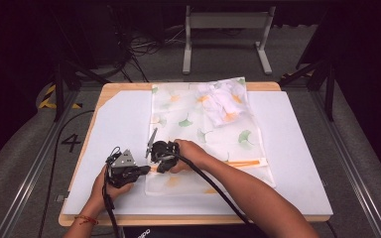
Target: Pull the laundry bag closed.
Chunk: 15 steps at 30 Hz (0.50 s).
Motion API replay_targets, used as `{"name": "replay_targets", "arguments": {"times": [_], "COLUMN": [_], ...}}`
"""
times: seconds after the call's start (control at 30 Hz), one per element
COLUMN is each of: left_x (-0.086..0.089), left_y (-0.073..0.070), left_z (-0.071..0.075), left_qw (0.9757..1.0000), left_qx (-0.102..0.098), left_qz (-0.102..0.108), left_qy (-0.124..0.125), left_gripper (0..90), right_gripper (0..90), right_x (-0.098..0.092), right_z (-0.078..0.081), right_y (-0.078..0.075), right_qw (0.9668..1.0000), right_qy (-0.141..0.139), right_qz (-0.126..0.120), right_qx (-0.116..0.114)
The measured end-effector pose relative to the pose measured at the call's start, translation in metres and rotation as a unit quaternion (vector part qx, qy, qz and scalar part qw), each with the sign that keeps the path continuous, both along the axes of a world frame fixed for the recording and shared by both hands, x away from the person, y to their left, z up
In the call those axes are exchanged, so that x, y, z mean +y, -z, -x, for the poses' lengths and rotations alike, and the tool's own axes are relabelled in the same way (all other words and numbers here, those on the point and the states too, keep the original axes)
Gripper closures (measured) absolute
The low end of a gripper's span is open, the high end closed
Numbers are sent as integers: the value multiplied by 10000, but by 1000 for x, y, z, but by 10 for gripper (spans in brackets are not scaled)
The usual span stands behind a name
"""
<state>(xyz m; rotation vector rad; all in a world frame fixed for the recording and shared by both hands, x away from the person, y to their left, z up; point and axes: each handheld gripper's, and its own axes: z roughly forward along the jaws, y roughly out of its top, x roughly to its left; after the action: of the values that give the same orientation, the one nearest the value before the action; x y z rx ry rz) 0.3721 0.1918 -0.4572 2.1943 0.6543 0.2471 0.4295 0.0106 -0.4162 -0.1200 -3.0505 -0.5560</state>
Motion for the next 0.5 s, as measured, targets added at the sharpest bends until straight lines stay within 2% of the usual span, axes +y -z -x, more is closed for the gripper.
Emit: {"name": "replay_targets", "arguments": {"times": [0.17, 0.23, 0.37, 0.5], "left_x": [0, 0, 0, 0], "left_y": [0, 0, 0, 0], "left_z": [0, 0, -1, -2], "left_qw": [10000, 10000, 10000, 10000], "left_qx": [-19, -20, 74, 56], "left_qz": [6, 3, 7, 4], "left_qy": [4, 11, 32, 35], "left_gripper": [890, 890, 900, 900], "right_gripper": [899, 898, 897, 888], "right_x": [-1, -1, 1, 5], "right_z": [1, 1, 0, -1], "right_y": [-1, -1, 0, 1], "right_qw": [9999, 10000, 10000, 10000], "right_qy": [18, -20, 24, 84], "right_qz": [0, -27, 1, 10], "right_qx": [-101, -25, -43, 1]}}
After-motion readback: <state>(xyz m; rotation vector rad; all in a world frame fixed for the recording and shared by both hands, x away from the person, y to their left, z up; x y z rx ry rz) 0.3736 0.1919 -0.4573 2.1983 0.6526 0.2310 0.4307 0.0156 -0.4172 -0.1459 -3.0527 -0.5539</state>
